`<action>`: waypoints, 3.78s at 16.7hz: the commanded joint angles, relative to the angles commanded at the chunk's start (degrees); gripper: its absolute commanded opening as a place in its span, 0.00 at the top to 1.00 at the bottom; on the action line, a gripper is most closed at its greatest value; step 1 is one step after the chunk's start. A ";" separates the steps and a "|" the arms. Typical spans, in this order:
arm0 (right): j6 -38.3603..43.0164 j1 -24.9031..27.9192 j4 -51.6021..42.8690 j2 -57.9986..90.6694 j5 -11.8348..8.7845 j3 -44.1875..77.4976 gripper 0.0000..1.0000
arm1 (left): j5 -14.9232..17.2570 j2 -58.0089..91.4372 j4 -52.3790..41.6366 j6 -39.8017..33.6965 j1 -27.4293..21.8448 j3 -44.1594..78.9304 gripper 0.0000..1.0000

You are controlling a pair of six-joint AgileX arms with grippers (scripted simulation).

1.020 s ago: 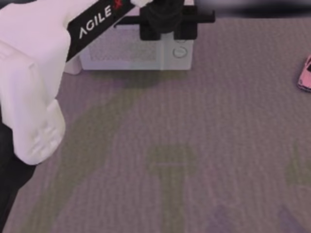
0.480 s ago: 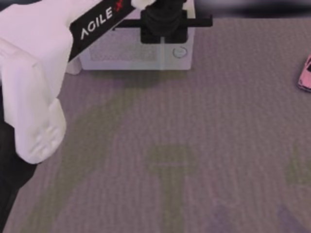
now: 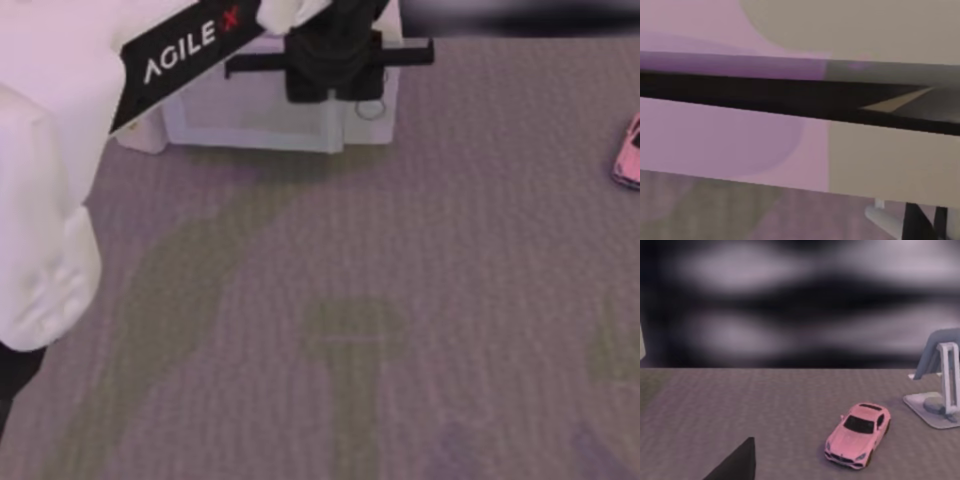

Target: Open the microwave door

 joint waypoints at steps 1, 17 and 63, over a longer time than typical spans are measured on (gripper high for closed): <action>0.00 0.00 0.00 0.00 0.00 0.00 0.00 | -0.02 -0.15 0.12 -0.03 -0.01 -0.23 1.00; 0.00 0.00 0.00 0.00 0.00 0.00 0.00 | -0.02 -0.15 0.12 -0.03 -0.01 -0.23 1.00; 0.00 0.00 0.00 0.00 0.00 0.00 0.00 | 2.76 -6.67 6.14 5.36 -0.09 -11.06 1.00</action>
